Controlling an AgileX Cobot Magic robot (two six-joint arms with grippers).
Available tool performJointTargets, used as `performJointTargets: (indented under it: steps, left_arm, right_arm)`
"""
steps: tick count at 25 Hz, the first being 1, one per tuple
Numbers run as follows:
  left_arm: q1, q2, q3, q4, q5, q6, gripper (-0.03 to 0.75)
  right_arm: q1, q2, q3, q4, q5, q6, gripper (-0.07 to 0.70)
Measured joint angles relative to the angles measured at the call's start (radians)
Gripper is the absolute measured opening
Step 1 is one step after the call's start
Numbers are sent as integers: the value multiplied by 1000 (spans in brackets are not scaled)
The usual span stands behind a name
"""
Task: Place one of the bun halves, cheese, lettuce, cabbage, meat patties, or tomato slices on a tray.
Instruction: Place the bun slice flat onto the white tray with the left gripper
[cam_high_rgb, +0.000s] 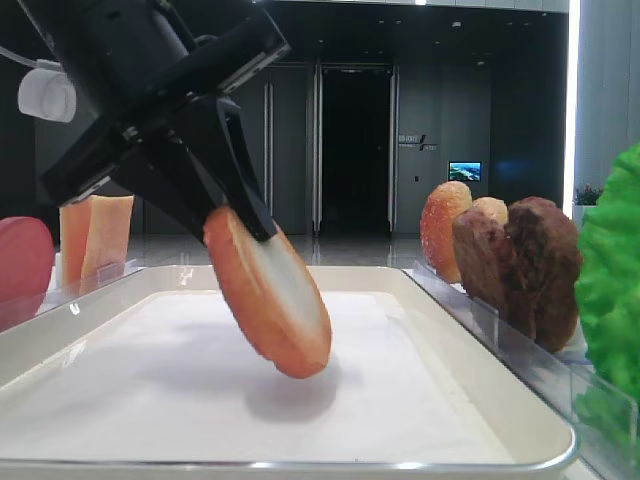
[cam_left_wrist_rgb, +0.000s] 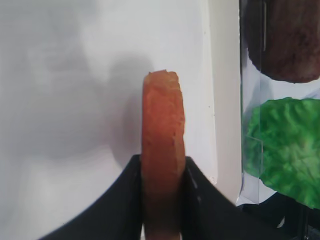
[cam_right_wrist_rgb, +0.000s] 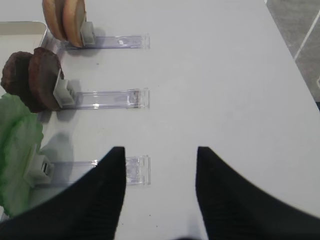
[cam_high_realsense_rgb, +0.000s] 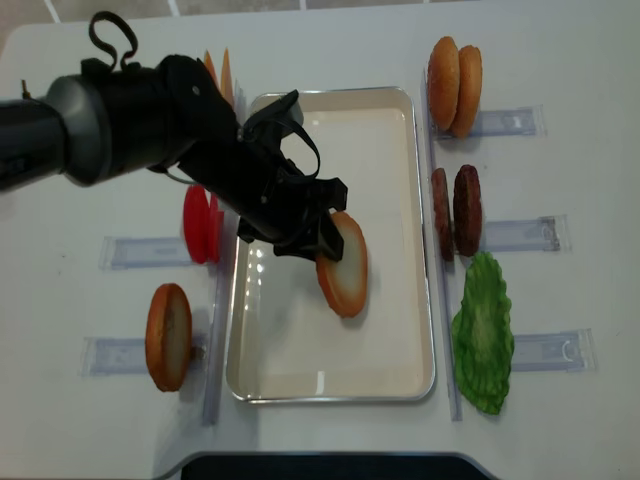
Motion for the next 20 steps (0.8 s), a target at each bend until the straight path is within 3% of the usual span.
performJointTargets:
  steps: [20]
  left_arm:
    - [0,31,-2,-49,-17,59,146]
  right_arm:
    - [0,0,0,0,0,0,344]
